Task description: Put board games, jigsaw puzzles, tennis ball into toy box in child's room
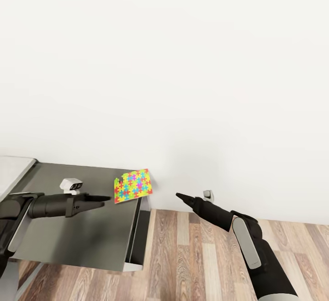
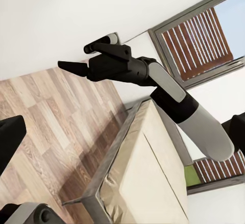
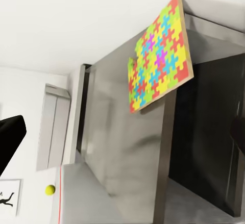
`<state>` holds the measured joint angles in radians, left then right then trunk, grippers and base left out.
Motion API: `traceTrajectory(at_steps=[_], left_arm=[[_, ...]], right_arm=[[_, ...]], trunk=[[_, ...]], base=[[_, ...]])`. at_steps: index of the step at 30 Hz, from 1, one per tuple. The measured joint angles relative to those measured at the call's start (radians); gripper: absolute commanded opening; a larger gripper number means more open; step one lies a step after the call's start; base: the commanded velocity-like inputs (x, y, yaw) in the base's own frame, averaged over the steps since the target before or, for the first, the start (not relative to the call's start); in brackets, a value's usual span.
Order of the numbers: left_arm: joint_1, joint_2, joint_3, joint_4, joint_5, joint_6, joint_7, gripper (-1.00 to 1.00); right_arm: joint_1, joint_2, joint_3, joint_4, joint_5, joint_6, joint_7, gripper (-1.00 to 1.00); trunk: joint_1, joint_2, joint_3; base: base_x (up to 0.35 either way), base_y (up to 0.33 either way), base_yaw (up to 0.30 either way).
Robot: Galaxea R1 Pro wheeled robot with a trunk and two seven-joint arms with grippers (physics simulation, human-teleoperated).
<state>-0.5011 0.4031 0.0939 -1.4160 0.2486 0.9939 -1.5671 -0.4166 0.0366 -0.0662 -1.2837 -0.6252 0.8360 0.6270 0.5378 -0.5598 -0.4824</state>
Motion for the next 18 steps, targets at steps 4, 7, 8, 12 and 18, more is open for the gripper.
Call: traceTrajectory(at_steps=[4,7,8,12,18], left_arm=[[0.0,0.0,-0.001,0.0,0.0,-0.001,0.0,1.0],[0.0,0.0,-0.001,0.0,0.0,-0.002,0.0,1.0],[0.0,0.0,-0.001,0.0,0.0,-0.003,0.0,1.0],[0.0,0.0,-0.001,0.0,0.0,-0.005,0.0,1.0],[0.001,0.0,-0.002,0.0,0.0,-0.007,0.0,1.0]], right_arm=[[0.0,-0.001,0.0,0.0,0.0,0.0,0.0,1.0],[0.0,0.0,0.0,0.0,0.0,0.0,0.0,1.0],[0.0,0.0,0.0,0.0,0.0,0.0,0.0,1.0],[0.0,0.0,0.0,0.0,0.0,0.0,0.0,1.0],[0.0,-0.001,0.0,0.0,0.0,0.0,0.0,1.0]], trunk=[[0.0,0.0,0.0],[0.0,0.0,0.0],[0.0,0.0,0.0],[0.0,0.0,0.0],[0.0,0.0,0.0]], base=[[0.139,0.123,0.0],[0.179,0.066,0.0],[0.189,0.032,0.0],[0.214,0.013,0.0],[0.051,0.002,0.0]])
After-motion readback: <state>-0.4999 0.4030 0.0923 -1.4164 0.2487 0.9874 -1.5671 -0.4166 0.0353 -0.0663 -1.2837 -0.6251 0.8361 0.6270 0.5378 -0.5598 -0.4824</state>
